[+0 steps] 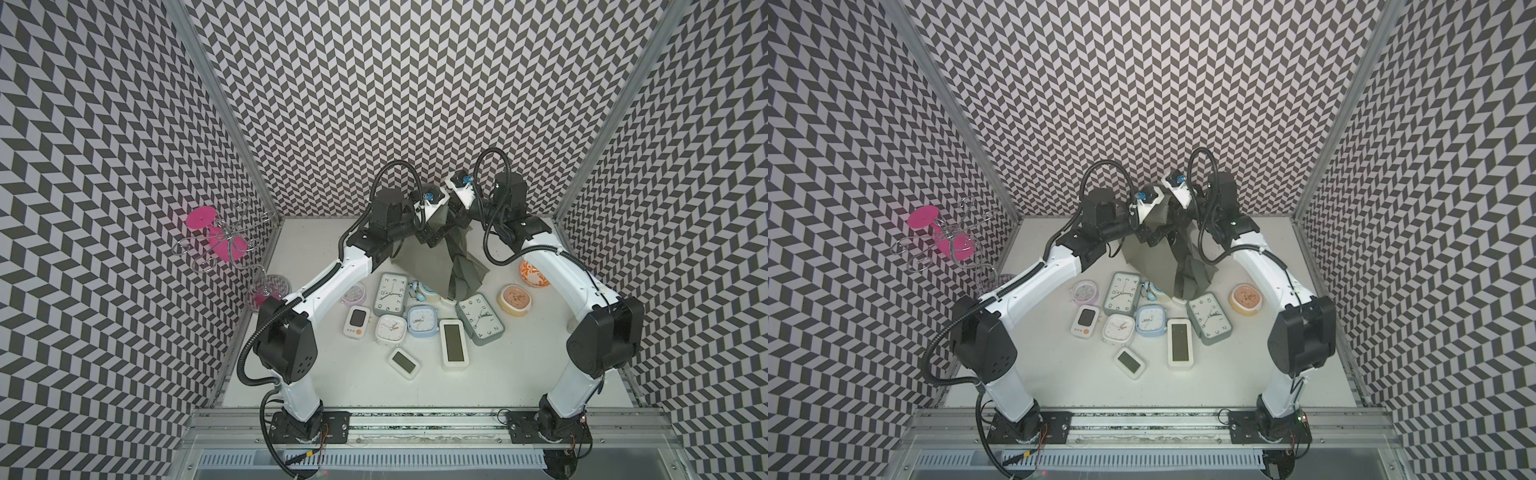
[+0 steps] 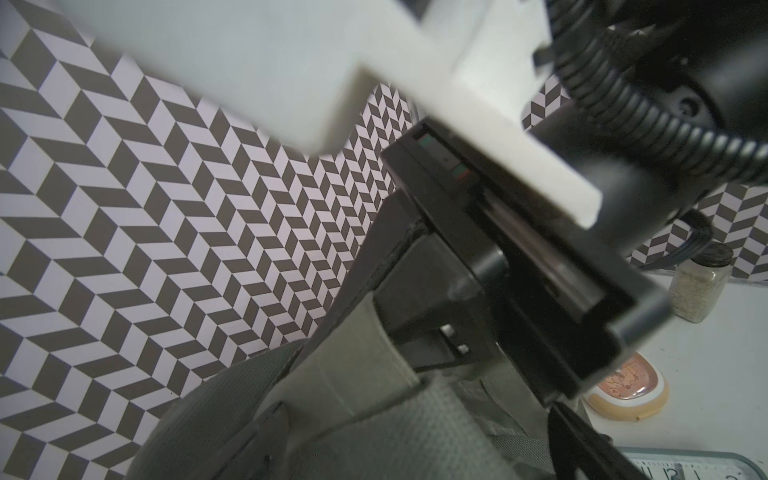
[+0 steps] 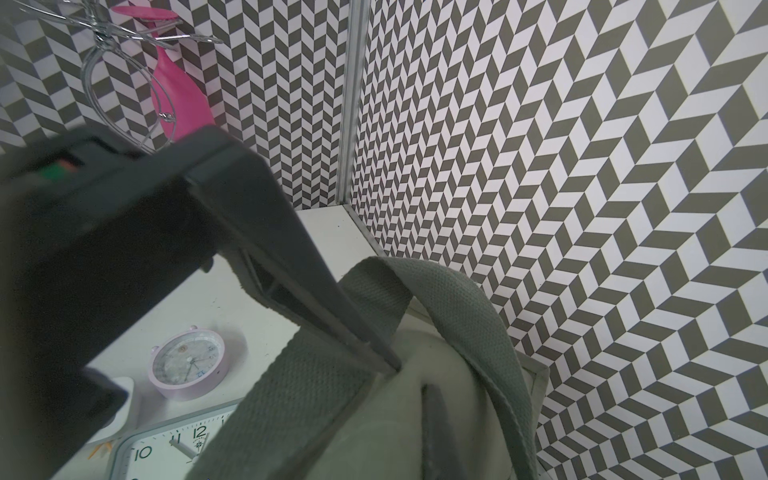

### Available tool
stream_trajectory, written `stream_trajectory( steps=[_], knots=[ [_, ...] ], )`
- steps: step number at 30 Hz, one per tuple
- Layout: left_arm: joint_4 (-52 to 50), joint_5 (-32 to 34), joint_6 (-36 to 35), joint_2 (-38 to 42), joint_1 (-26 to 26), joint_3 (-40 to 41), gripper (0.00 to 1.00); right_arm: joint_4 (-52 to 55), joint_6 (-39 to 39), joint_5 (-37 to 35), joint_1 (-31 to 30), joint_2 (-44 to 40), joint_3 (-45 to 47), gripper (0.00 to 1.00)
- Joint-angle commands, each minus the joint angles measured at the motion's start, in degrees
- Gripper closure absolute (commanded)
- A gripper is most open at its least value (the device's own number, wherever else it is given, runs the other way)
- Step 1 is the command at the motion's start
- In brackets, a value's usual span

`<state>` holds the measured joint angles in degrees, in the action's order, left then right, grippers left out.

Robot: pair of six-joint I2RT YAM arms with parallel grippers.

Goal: Put the alarm clock into the canvas bag
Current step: Adjust the canvas bag at the center of the board.

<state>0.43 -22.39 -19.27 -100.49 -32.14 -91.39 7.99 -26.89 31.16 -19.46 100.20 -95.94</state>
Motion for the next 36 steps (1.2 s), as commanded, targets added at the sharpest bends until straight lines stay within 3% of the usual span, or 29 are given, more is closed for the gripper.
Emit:
stream_trajectory(
  steps=[1,7,12,14,15,16,18,21,24,28,32,36],
  knots=[
    [3.6,5.8,4.9,1.0,1.5,0.5,0.07,-4.5,0.6,2.3,-0.5,-2.8,0.8,1.00],
    [1.9,7.6,4.8,-0.4,2.3,-2.3,0.27,-4.4,0.6,3.5,-0.5,-3.1,1.1,1.00],
    [1.2,9.7,5.1,-2.0,2.4,-5.8,0.66,-4.8,1.3,3.2,-0.3,-2.9,1.3,0.99],
    [0.6,11.7,6.0,-2.9,2.5,-8.0,0.84,-5.3,3.9,2.2,0.3,-2.8,1.3,0.90],
    [0.2,14.1,7.5,-3.6,2.7,-9.7,1.00,-5.8,5.6,2.1,0.9,-3.1,1.7,0.77],
    [-0.1,17.5,10.1,-4.3,2.8,-11.5,1.00,-6.1,7.5,1.6,1.5,-3.6,2.6,0.59],
    [-0.4,21.3,12.8,-5.0,3.1,-13.4,1.00,-6.9,11.5,-0.3,2.6,-5.2,5.1,0.33],
    [-0.2,24.0,15.2,-5.7,3.1,-15.0,1.00,-7.7,17.1,-1.4,3.6,-9.6,10.4,0.01],
    [-1.8,26.4,16.7,-7.0,2.9,-17.7,1.00,-10.0,22.2,-3.1,3.7,-16.7,18.3,0.01],
    [-3.0,24.8,17.4,-8.0,2.9,-19.9,1.00,-12.2,30.3,-9.2,3.7,-25.0,28.7,0.01],
    [-1.6,23.7,18.3,-7.1,2.9,-17.5,1.00,-12.7,38.0,-14.3,3.7,-29.7,37.0,0.04],
    [-1.1,23.3,18.0,-6.7,2.8,-16.8,1.00,-11.4,40.6,-7.5,3.7,-33.1,42.6,0.17]
  ],
)
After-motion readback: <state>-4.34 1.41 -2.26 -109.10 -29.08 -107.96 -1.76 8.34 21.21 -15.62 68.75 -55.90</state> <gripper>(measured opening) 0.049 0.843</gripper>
